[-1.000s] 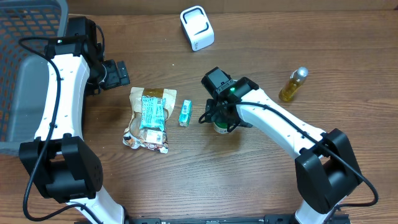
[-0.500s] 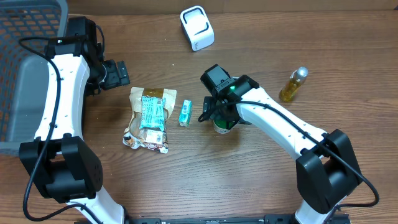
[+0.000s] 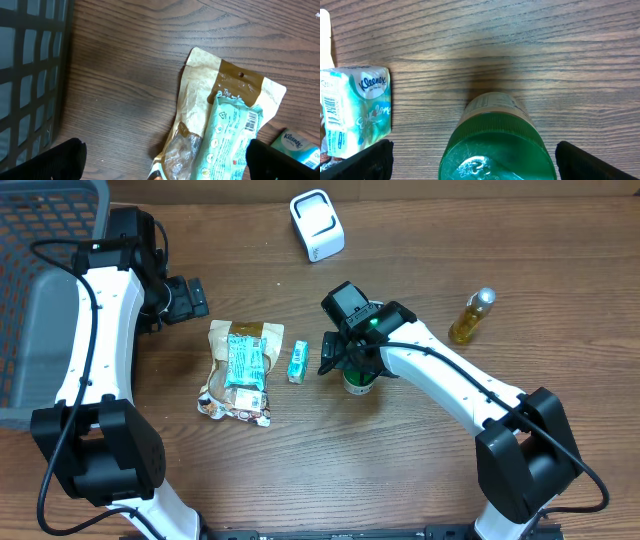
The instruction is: Scan the item barcode
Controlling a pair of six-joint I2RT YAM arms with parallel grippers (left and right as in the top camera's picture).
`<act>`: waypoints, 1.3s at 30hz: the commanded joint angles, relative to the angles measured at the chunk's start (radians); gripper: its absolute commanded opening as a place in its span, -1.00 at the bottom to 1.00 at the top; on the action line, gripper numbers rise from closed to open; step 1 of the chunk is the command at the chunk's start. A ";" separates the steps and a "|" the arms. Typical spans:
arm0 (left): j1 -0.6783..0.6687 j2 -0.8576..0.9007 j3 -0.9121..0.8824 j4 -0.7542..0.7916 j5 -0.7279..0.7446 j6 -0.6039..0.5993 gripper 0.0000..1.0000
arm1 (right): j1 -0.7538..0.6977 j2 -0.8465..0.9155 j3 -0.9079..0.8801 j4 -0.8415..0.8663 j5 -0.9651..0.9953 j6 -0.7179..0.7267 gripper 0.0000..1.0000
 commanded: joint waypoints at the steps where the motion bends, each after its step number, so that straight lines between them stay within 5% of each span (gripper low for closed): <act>1: -0.006 -0.006 -0.005 0.001 0.008 0.015 0.99 | -0.008 -0.001 -0.006 0.004 0.001 -0.008 1.00; 39: -0.006 -0.006 -0.005 0.000 0.007 0.015 0.99 | -0.008 -0.001 -0.087 0.090 0.002 -0.008 1.00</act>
